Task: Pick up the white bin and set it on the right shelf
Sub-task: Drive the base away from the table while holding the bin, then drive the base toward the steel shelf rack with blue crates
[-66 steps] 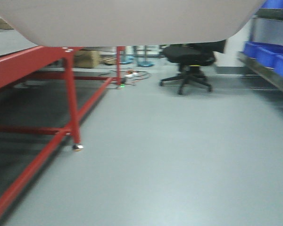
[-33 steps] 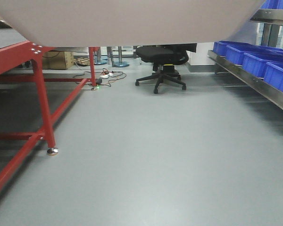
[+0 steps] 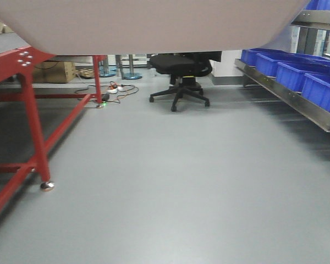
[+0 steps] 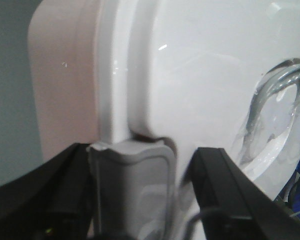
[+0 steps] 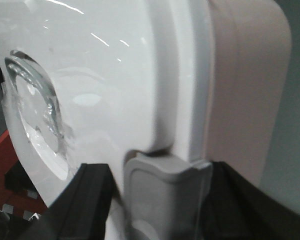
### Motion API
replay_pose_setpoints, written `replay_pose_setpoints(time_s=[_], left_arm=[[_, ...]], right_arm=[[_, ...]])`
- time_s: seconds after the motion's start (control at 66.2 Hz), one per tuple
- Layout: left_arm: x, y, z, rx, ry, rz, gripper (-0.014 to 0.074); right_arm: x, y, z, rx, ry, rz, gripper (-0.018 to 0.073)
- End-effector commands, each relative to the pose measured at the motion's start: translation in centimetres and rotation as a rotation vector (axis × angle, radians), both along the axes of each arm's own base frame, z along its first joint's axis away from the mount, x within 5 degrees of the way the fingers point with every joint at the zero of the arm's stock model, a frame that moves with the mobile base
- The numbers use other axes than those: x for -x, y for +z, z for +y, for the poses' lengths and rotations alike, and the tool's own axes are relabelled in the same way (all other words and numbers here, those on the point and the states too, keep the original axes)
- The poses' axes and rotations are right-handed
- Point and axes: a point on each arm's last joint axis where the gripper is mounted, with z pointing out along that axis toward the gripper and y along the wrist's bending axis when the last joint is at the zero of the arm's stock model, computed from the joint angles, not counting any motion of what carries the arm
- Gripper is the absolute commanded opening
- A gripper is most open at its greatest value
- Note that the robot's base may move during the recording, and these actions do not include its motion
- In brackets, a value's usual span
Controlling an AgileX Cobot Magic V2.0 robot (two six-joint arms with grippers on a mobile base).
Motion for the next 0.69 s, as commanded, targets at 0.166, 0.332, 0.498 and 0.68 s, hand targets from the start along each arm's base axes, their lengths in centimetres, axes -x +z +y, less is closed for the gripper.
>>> replay_pose_setpoints(time_s=[0.166,0.332,0.498,0.68], left_arm=[[1.25,2.4,-0.94,0.135,-0.069,-0.067,0.0274],[1.25,2.4,-0.94,0.135,-0.069,-0.067,0.0274],[1.01,2.3,-0.92,0.136,-0.066,-0.061,0.0274],[0.98,2.31,-0.93,0.14,-0.067,-0.06,0.0274]], right_arm=[[1.76,2.46,1.3,-0.151,0.134,-0.043,0.0425],[1.79,2.45,1.31,-0.15,0.137,-0.042,0.0425],[1.67,2.41,1.3,-0.151,0.135,-0.04,0.0425],[1.66,2.41,1.29,-0.151,0.133,-0.041,0.0425]])
